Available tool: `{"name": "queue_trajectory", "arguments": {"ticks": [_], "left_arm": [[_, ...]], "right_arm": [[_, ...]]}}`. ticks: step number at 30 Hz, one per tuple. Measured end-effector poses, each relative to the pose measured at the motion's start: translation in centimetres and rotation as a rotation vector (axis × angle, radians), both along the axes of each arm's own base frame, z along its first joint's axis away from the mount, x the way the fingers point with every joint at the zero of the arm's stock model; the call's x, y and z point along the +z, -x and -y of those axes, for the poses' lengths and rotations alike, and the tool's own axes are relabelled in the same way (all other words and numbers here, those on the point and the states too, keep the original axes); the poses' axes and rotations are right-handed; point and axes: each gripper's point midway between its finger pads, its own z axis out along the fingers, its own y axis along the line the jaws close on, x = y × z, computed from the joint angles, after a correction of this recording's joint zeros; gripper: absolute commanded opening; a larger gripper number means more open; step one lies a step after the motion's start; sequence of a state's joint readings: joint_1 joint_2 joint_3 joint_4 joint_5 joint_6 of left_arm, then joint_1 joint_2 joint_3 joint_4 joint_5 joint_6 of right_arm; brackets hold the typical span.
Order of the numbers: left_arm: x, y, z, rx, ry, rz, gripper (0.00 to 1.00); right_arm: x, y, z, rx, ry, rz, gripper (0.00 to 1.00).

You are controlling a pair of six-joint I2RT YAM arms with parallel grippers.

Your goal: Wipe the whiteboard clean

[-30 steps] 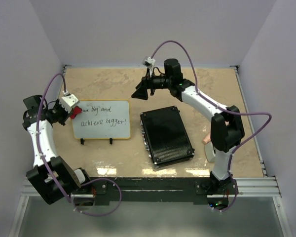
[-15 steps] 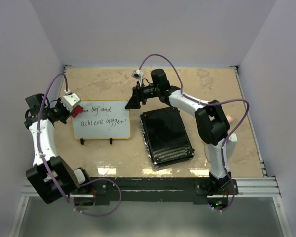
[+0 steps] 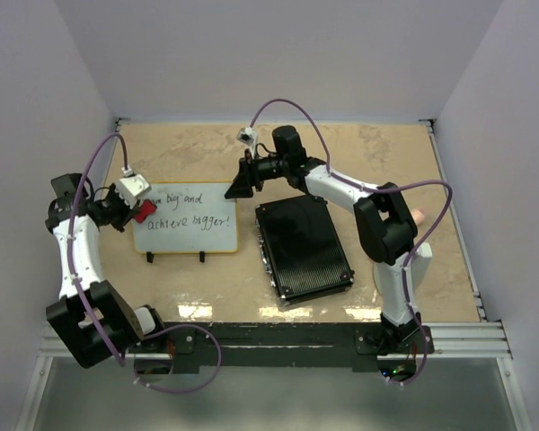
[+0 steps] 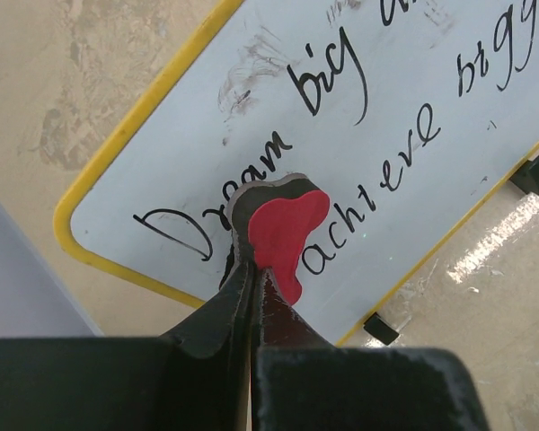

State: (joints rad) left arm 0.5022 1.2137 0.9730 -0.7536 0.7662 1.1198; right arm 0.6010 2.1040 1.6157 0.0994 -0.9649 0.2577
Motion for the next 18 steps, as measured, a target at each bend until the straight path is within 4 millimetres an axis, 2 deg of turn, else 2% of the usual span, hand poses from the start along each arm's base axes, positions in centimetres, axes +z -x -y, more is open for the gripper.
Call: {"name": "queue_trajectory", "arguments": {"ticks": [3, 11, 13, 14, 15, 17, 18], "left_arm": [[-0.3, -0.1, 0.0, 0.004, 0.019, -0.027, 0.0], [-1.3, -2.0, 0.9, 0.015, 0.082, -0.098, 0.0], [-1.3, -2.3, 1.0, 0.024, 0.09, -0.105, 0.1], [-1.3, -2.5, 0.8, 0.033, 0.09, -0.105, 0.23], [-1.2, -2.7, 0.7, 0.041, 0.092, -0.108, 0.29], [-0.9, -3.0, 0.5, 0.052, 0.088, -0.108, 0.41], [-0.8, -3.1, 0.4, 0.057, 0.084, -0.106, 0.44]], "right_arm": [[0.2, 0.0, -0.1, -0.001, -0.006, 0.001, 0.49], [0.4, -0.1, -0.2, 0.001, -0.017, 0.006, 0.35], [0.4, -0.1, -0.2, 0.001, -0.017, 0.004, 0.32], [0.4, -0.1, -0.2, 0.0, -0.018, 0.002, 0.29], [0.4, -0.1, -0.2, 0.001, -0.018, 0.001, 0.26], [0.5, 0.0, -0.2, 0.001, -0.019, -0.001, 0.19], [0.5, 0.0, -0.2, 0.001, -0.02, -0.002, 0.17]]}}
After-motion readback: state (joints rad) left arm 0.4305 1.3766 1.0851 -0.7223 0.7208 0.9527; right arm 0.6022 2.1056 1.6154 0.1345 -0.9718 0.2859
